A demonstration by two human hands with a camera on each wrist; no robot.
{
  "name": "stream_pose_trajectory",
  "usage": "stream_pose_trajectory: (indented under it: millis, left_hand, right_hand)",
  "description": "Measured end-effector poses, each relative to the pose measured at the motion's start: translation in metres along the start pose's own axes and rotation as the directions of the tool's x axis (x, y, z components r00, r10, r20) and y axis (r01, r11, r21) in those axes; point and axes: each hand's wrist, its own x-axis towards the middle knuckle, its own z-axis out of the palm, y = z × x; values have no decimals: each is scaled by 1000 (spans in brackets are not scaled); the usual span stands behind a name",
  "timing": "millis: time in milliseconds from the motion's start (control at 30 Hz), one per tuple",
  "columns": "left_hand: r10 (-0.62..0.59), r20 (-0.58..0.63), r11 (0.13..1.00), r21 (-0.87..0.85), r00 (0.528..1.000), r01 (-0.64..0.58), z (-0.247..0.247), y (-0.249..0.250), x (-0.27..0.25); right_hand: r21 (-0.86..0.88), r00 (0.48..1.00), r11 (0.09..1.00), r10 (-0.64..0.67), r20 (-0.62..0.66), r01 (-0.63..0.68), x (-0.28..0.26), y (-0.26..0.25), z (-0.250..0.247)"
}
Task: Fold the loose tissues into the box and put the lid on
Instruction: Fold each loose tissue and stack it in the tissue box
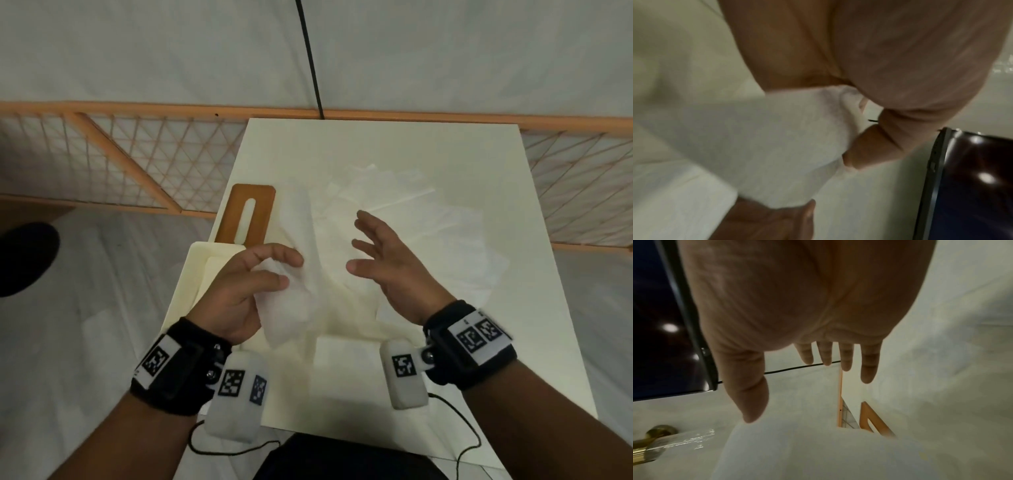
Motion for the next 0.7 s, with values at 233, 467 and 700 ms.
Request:
stream_pose_trajectory:
  millis: [233,467,700]
  left_hand:
    - [-46,127,991,134,991,28,-3,14,9]
    - [-65,-122,996,53,990,72,-23,5,17]
    - [-197,-118,980,-11,973,197,-22,-38,-3]
  right_hand:
    - [7,928,993,105,359,-116,2,-9,2]
    - [306,990,951,4,140,-47,-17,-7,-5]
    - [324,995,946,24,-96,9,-31,-2,-16]
